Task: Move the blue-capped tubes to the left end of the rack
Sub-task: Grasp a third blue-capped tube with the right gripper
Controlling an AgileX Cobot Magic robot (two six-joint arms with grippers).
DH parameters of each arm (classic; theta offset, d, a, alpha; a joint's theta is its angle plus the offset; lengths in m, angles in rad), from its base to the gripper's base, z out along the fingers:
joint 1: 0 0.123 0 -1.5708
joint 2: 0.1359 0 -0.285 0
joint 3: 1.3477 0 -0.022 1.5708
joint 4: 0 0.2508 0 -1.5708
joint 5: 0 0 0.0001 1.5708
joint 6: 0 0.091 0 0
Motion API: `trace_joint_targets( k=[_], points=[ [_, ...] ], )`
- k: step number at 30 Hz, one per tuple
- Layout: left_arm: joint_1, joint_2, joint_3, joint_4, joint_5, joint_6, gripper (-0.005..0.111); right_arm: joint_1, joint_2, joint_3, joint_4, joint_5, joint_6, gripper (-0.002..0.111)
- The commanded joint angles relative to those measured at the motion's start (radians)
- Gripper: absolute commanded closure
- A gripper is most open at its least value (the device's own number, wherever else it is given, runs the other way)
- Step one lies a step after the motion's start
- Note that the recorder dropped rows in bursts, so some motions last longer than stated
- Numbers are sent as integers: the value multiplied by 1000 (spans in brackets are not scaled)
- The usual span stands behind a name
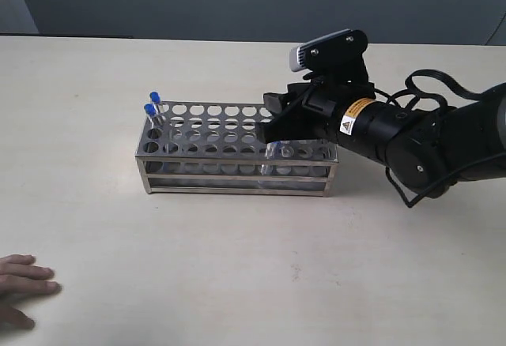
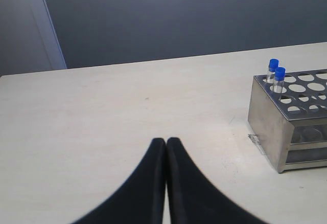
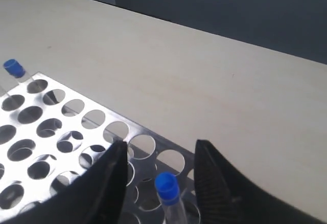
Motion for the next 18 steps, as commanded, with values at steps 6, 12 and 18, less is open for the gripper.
trace_joint_targets(
  k=[6, 12, 18],
  points=[
    [-4, 3, -5, 2, -12, -1, 106, 0, 79, 3, -6, -58, -11, 66],
    [-4, 3, -5, 2, -12, -1, 106, 0, 81, -8, 3, -94, -43, 66],
    [-4, 3, -5, 2, -12, -1, 106, 0, 113, -54, 6, -68, -61, 66]
  ],
)
